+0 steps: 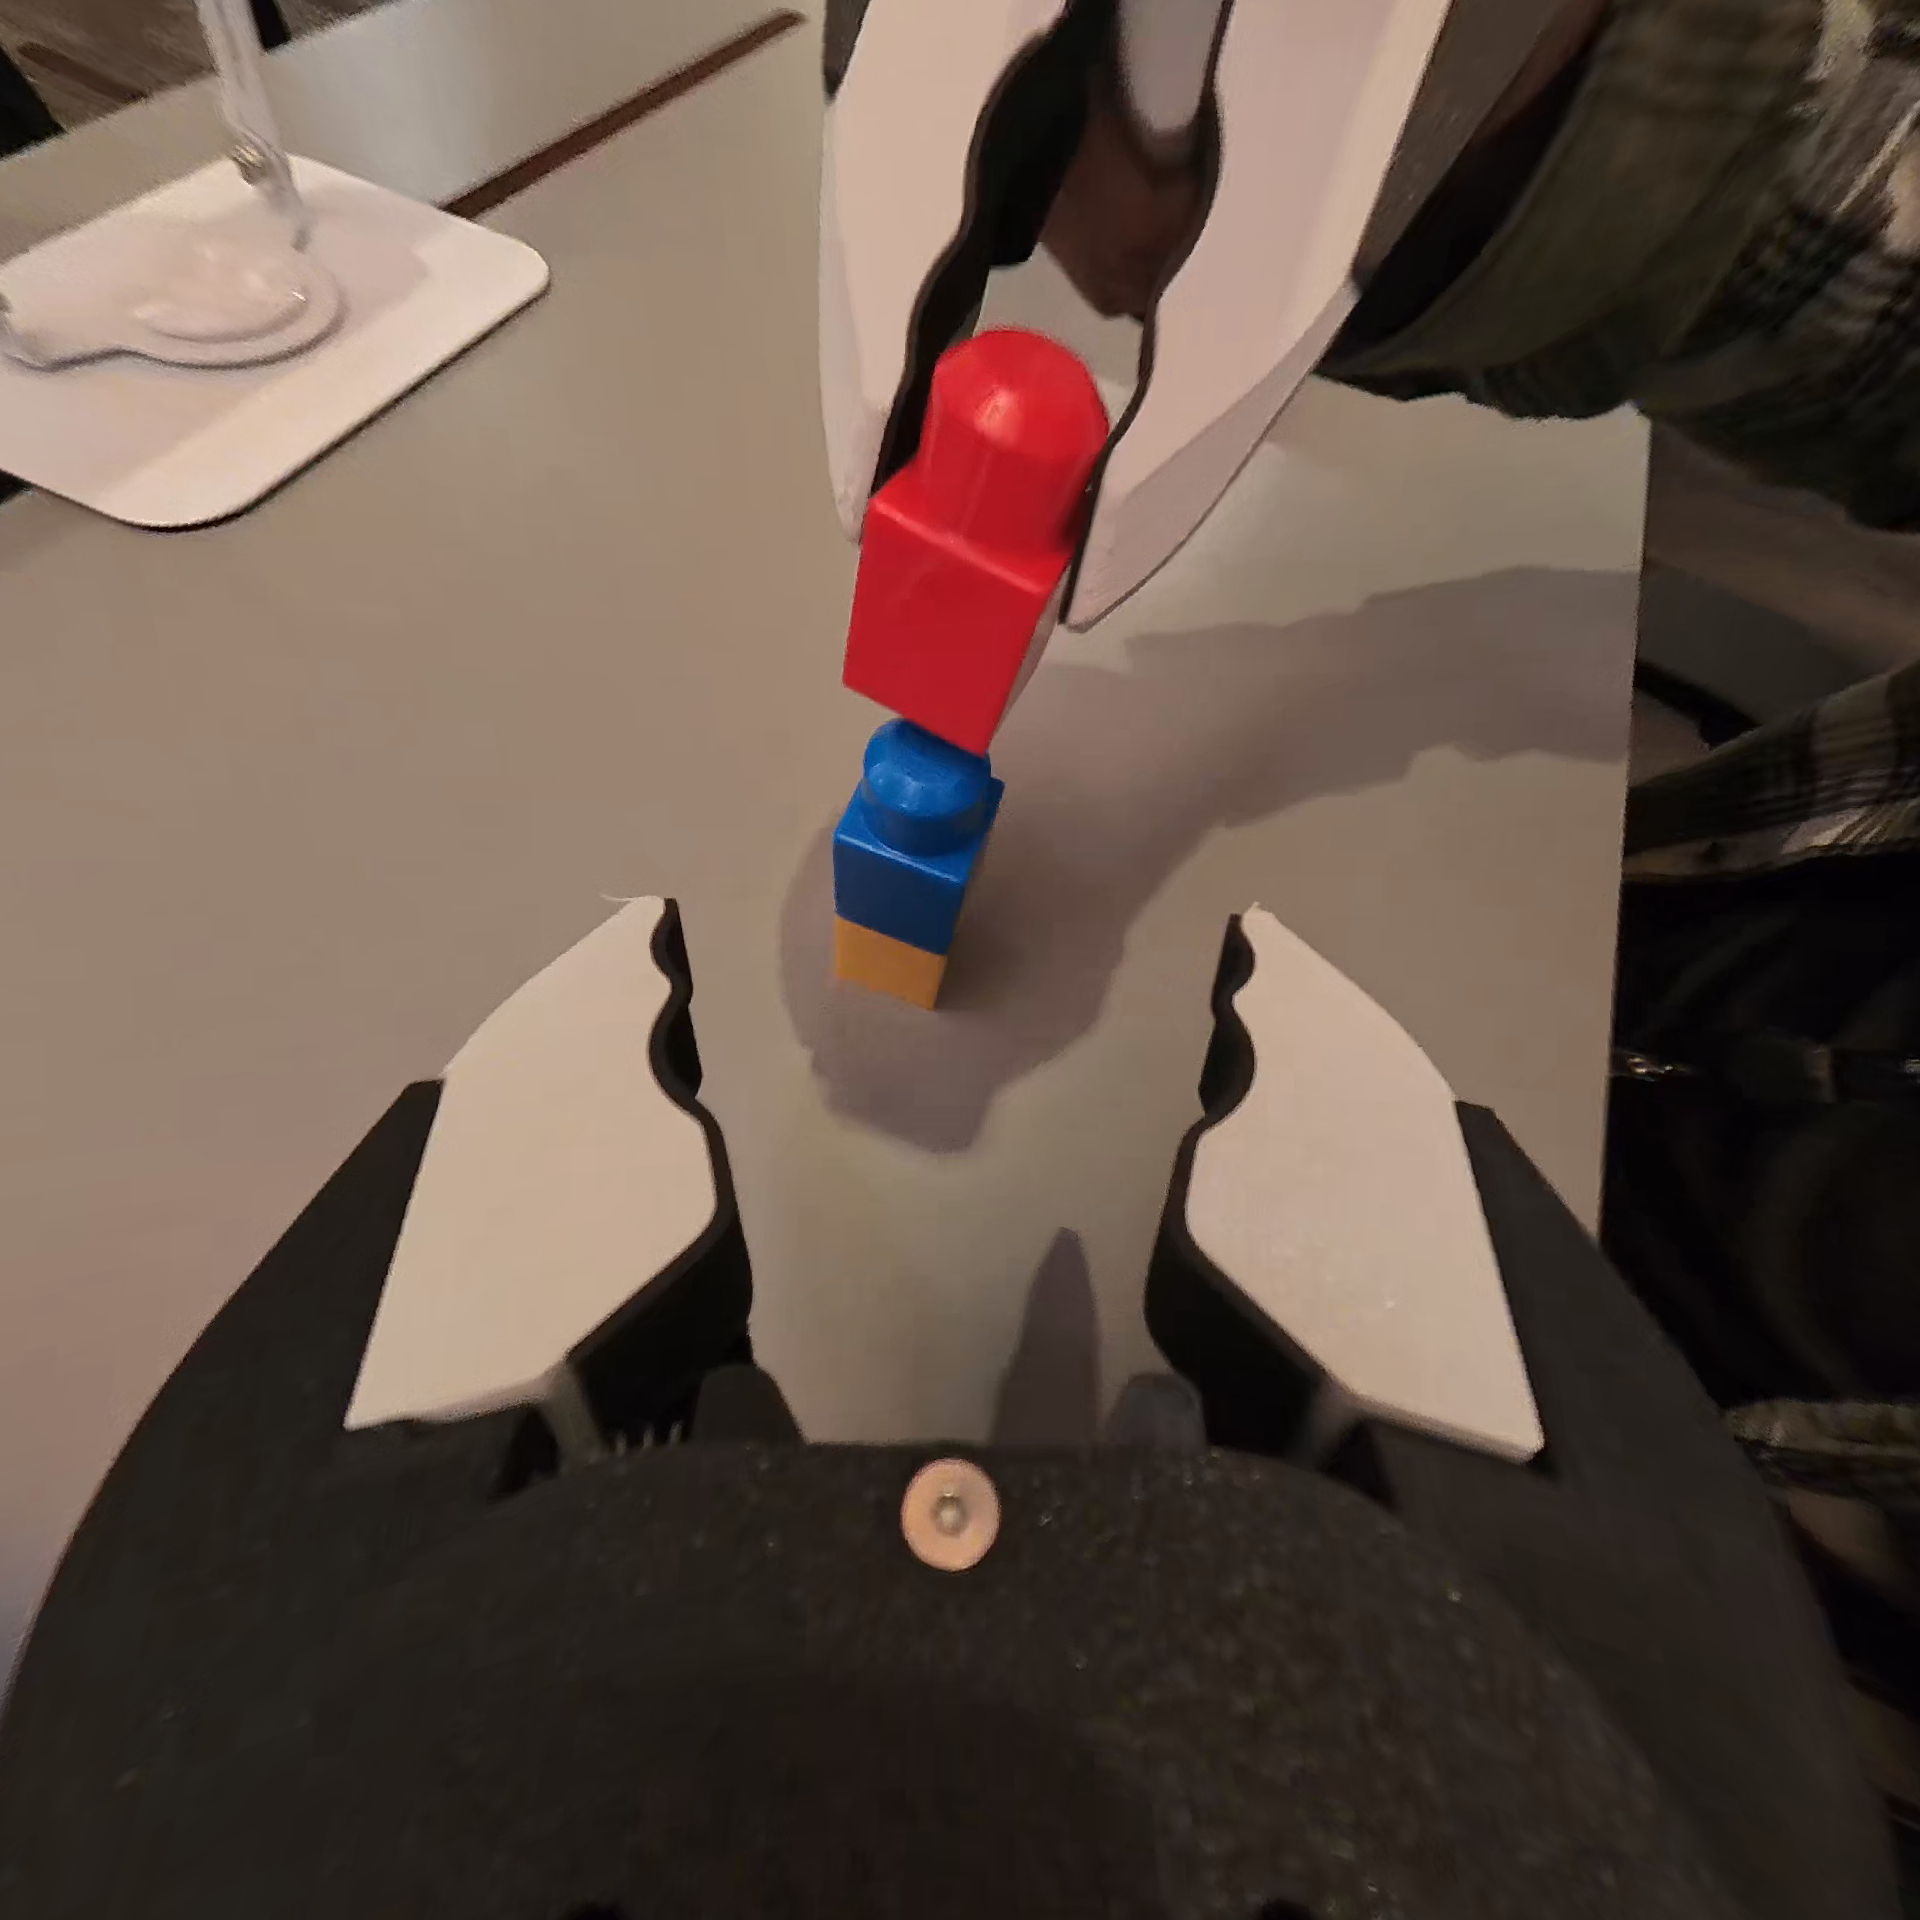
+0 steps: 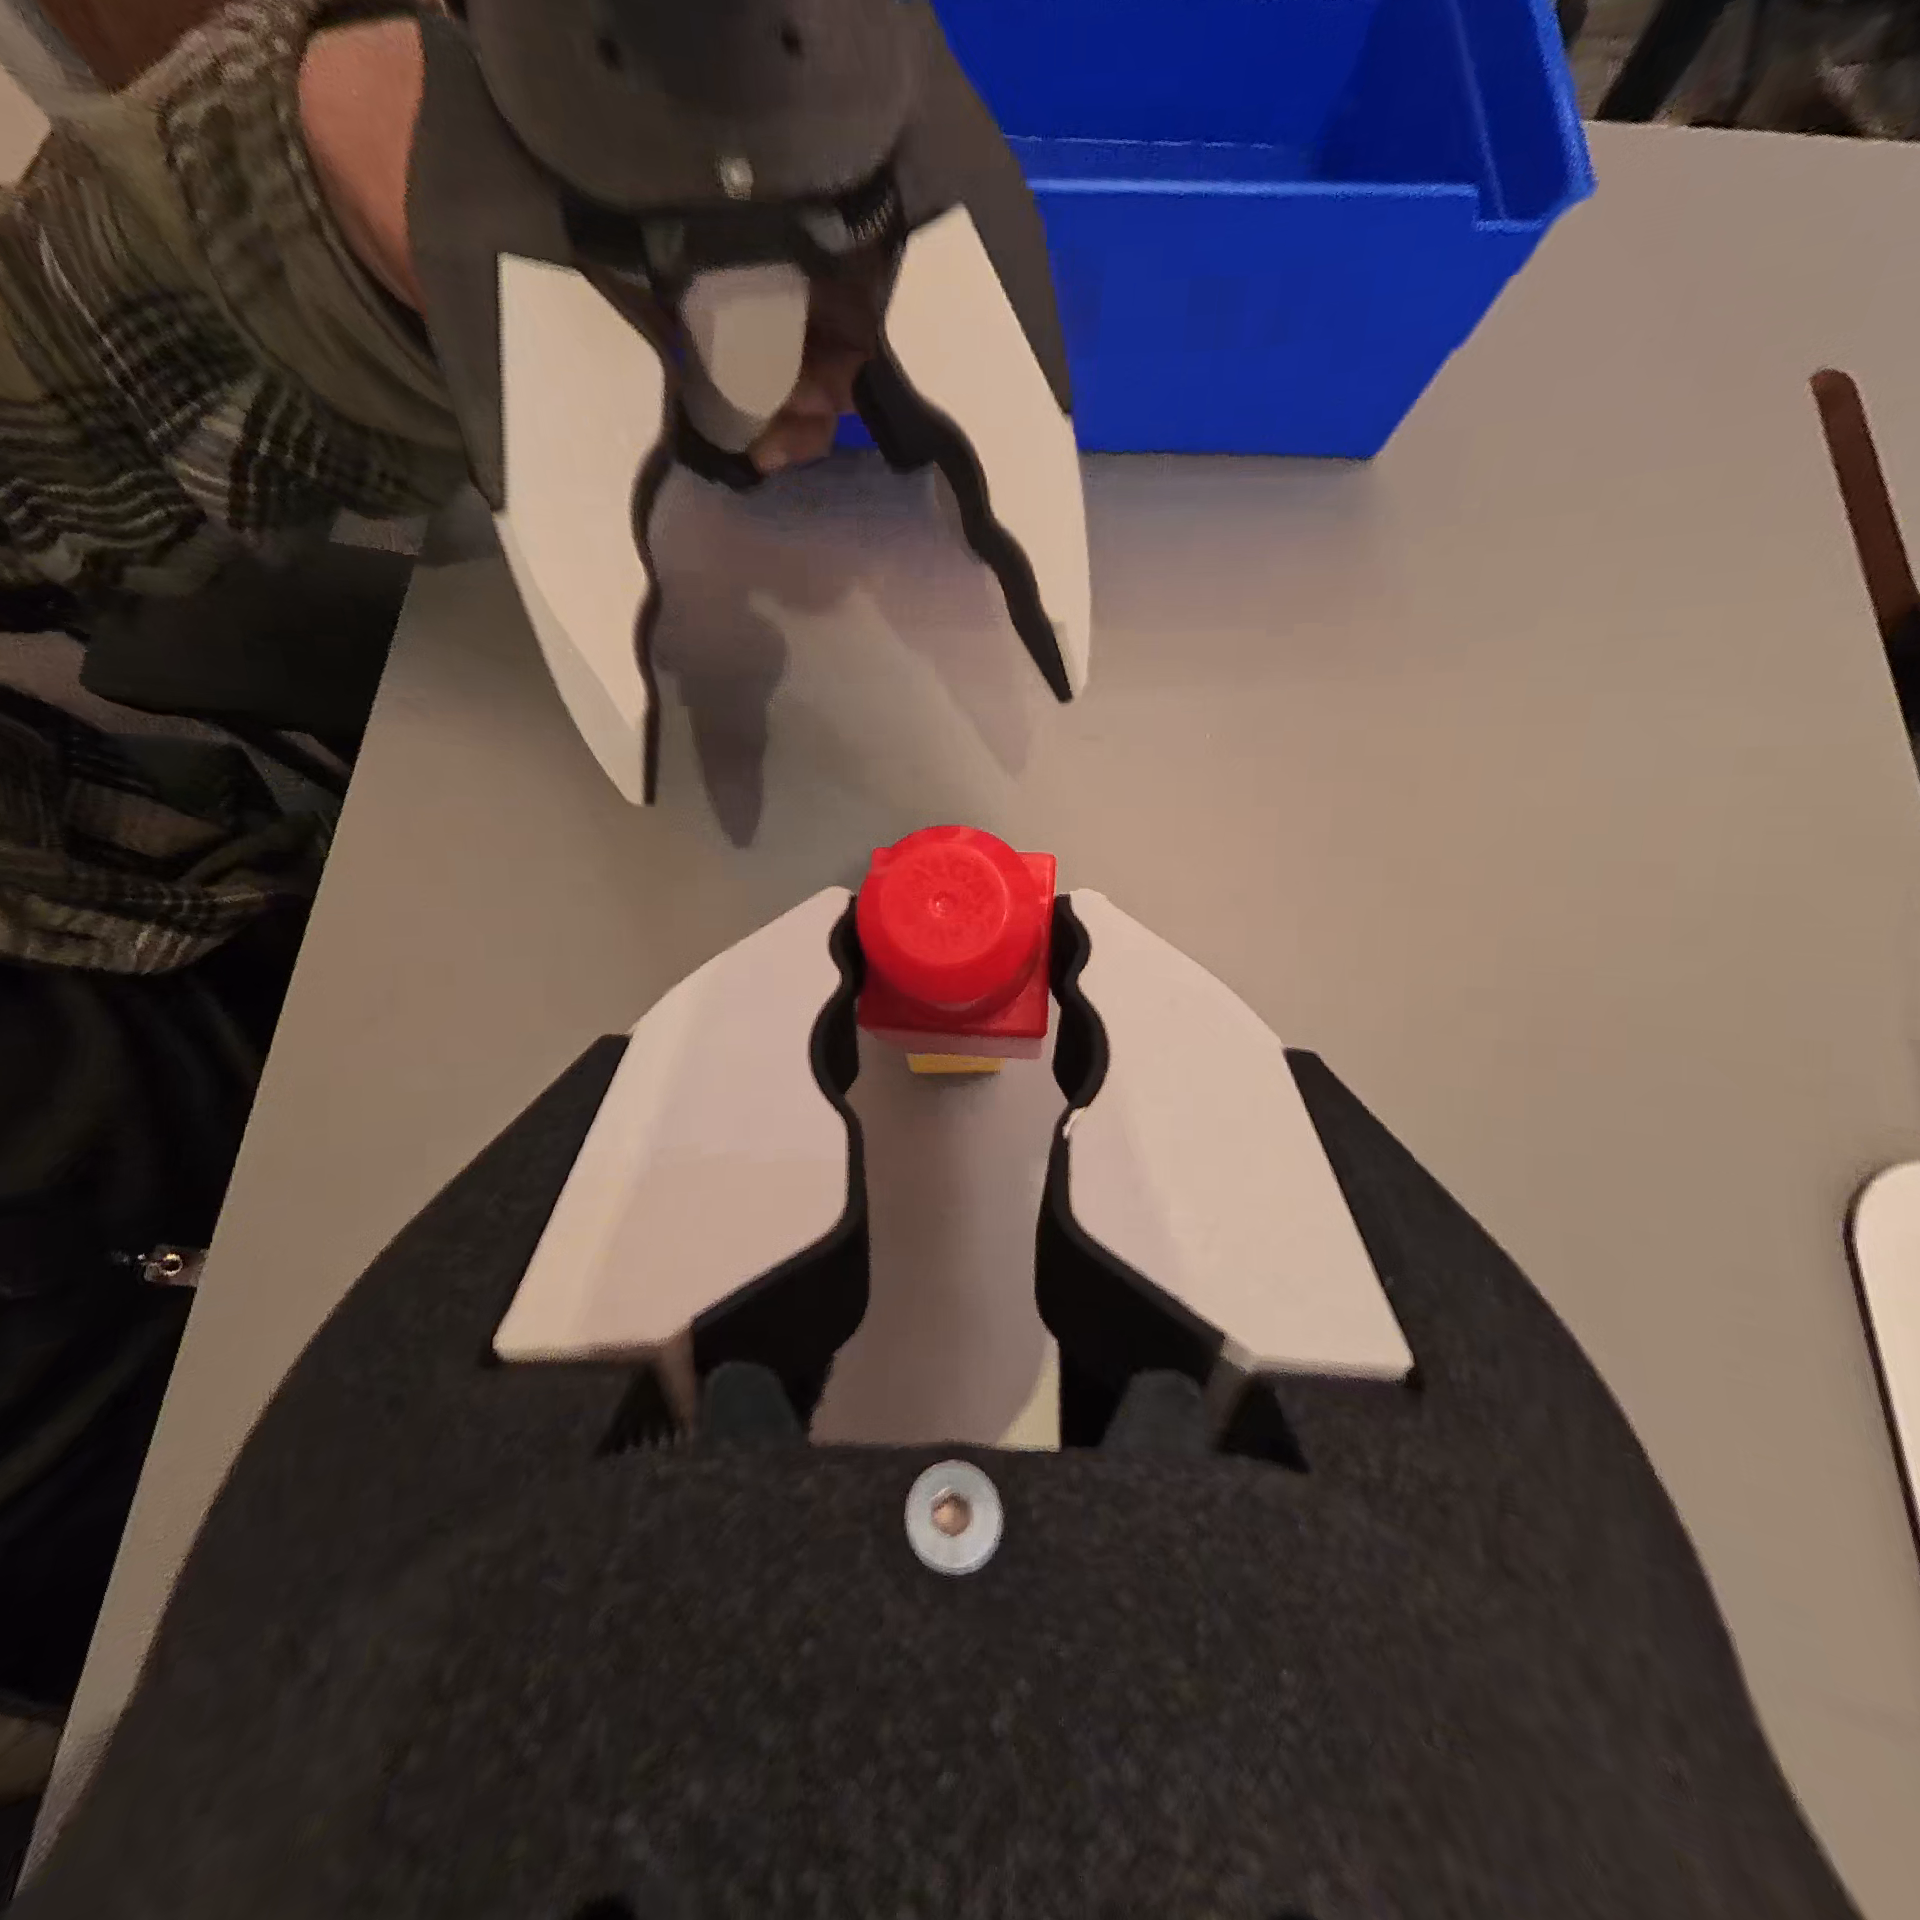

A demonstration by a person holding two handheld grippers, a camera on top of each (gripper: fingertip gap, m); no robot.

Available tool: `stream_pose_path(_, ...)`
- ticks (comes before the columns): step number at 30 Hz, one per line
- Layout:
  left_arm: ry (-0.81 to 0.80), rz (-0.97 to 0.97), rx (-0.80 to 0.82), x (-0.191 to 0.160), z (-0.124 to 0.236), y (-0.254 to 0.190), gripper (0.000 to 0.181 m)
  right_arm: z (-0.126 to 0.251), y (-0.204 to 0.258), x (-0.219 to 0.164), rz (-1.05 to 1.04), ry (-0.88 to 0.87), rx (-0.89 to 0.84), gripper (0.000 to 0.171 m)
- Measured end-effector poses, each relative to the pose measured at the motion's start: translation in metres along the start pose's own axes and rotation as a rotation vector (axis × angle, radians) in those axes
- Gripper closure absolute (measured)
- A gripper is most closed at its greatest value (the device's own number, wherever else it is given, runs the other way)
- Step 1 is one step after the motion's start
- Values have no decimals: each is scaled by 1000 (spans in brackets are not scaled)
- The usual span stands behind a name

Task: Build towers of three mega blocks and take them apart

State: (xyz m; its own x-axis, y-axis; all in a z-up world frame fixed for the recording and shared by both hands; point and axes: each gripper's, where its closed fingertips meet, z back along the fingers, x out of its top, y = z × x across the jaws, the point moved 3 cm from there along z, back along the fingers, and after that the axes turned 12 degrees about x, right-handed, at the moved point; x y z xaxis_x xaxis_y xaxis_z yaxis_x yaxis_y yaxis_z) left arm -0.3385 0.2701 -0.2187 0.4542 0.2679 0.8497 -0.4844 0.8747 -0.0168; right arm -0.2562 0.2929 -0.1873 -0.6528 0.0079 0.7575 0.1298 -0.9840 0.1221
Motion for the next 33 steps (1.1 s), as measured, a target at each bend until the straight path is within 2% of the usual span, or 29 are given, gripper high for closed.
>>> stream_pose_path(4,-57,22,24,4,24,0,87,-14,-2,1,8,75,44,138)
stream_pose_path(8,-67,23,51,3,31,4,88,-25,-7,-6,-8,115,74,138)
stream_pose_path(15,-90,38,57,2,30,9,91,-27,-8,-12,-84,120,86,137)
stream_pose_path(31,-55,16,22,5,16,-3,92,-27,-6,-11,-55,87,51,137)
stream_pose_path(33,-53,14,28,5,17,-3,91,-25,-8,-10,-50,74,23,112)
